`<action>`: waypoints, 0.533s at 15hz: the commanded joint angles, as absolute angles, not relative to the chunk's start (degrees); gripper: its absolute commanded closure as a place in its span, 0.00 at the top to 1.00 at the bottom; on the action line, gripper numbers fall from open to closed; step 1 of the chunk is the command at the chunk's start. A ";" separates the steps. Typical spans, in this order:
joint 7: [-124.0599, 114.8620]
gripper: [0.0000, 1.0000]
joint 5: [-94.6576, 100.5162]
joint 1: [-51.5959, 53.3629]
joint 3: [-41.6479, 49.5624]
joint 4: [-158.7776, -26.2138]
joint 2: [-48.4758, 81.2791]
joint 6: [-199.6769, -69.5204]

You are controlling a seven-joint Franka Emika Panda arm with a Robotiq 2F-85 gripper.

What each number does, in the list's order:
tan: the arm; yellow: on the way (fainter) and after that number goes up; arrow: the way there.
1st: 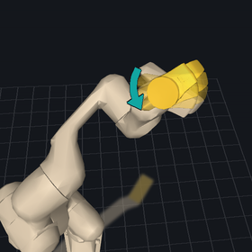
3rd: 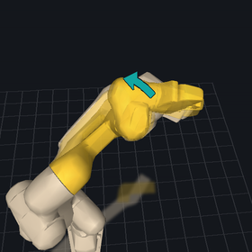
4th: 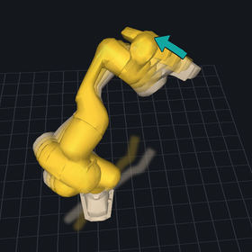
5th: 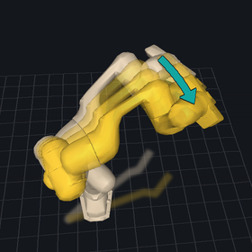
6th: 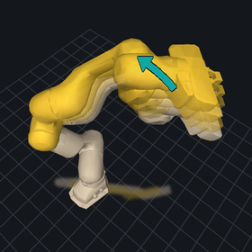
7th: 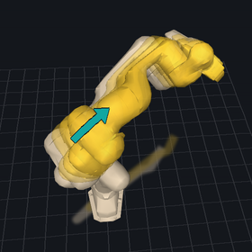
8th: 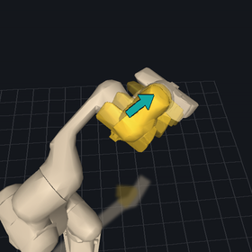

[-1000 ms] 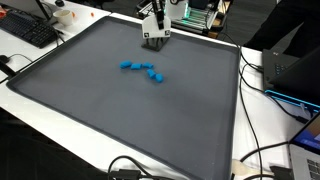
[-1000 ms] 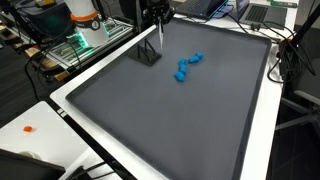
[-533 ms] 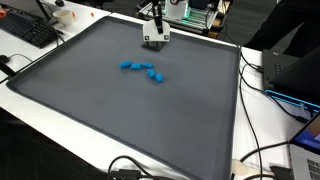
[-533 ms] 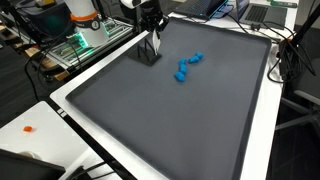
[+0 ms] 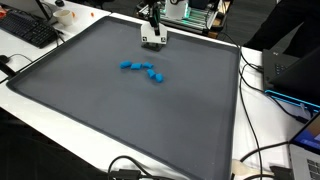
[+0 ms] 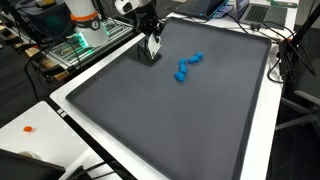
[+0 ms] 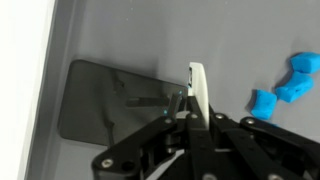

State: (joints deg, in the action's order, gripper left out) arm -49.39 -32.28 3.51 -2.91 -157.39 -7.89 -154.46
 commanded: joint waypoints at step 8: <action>-49.70 0.01 -36.34 2.61 -2.11 -157.32 -4.98 -156.70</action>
State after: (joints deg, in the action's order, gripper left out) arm -49.48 -34.81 2.96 -2.26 -157.34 -5.93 -156.19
